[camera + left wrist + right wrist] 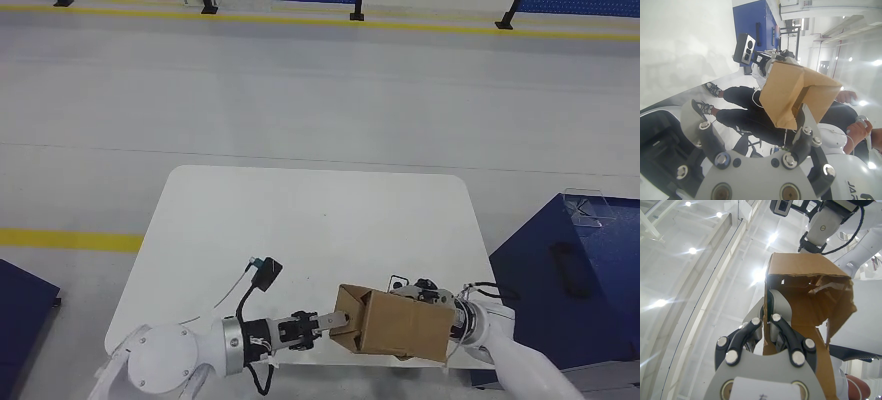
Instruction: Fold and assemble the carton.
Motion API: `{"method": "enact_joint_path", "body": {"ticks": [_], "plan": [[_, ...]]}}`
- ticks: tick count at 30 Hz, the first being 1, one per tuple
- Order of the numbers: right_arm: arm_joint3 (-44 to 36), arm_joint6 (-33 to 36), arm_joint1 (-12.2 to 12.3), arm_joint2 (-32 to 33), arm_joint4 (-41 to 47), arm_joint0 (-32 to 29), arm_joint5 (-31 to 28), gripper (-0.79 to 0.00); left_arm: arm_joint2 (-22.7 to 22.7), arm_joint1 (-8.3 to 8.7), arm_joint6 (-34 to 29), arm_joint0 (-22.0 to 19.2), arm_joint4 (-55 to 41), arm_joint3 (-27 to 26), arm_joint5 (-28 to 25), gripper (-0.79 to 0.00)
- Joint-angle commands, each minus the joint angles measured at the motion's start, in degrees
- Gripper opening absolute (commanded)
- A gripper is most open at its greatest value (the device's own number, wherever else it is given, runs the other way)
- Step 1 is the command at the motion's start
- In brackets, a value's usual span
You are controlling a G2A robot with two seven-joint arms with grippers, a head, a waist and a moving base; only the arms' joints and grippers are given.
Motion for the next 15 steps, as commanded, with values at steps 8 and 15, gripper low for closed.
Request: {"method": "enact_joint_path", "body": {"ticks": [8,15], "plan": [[0.6,-0.1,-0.3,0.1,-2.2,0.3,0.0,-0.785,4.4,-0.19,0.2,-3.3,0.9,2.4,0.4,0.0],[0.3,-2.5,-0.4,0.9,-4.4,-0.4,0.5,-0.785,4.9,-0.12,1.5,-4.0,0.8,2.9,-0.6,0.0]]}}
